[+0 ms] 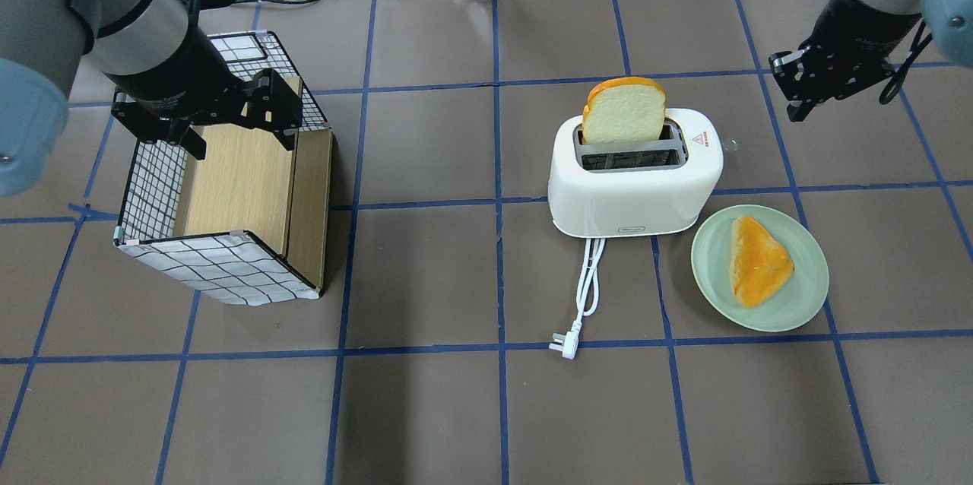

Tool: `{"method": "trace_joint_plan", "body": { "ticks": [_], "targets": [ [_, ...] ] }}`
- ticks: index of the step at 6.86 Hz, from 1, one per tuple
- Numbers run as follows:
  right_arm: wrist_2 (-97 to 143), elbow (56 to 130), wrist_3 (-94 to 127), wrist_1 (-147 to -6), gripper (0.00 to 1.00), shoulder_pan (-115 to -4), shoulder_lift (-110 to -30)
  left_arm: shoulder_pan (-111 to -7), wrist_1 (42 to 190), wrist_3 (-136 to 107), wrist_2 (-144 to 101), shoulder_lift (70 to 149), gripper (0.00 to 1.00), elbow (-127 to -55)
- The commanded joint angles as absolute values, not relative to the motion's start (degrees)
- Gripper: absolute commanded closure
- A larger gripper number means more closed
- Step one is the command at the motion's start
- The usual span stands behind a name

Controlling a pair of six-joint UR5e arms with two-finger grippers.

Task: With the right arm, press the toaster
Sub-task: 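Move the right gripper down beside the toaster toward its side lever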

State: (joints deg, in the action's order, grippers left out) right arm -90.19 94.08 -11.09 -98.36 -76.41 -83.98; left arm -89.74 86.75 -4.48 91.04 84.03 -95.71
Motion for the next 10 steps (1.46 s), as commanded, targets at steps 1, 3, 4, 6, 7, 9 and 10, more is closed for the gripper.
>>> {"method": "trace_joint_plan", "body": {
  "ticks": [1, 3, 4, 6, 7, 9, 10],
  "targets": [
    [-90.2, 94.9, -10.6, -99.8, 1.00, -77.0, -82.4, -89.7, 86.7, -4.5, 91.1, 84.0, 0.00, -95.7],
    [-89.9, 95.0, -9.7, -100.0, 1.00, -79.2, -80.7, -89.7, 86.7, -4.5, 91.1, 84.0, 0.00, -95.7],
    [-89.7, 95.1, -9.8, -100.2, 1.00, -79.2, -80.0, -89.7, 86.7, -4.5, 91.1, 84.0, 0.00, -95.7],
    [-81.0, 96.2, -12.7, -101.2, 1.00, -77.6, -79.7, -89.7, 86.7, -4.5, 91.1, 84.0, 0.00, -95.7],
    [-77.9, 97.8, -18.0, -101.0, 1.00, -73.8, -79.7, -89.7, 86.7, -4.5, 91.1, 84.0, 0.00, -95.7],
    [-75.9, 100.4, -19.0, -101.1, 1.00, -70.8, -80.6, -89.7, 86.7, -4.5, 91.1, 84.0, 0.00, -95.7],
    [-73.5, 100.5, -19.2, -101.2, 1.00, -70.8, -80.5, -89.7, 86.7, -4.5, 91.1, 84.0, 0.00, -95.7]
  ]
}}
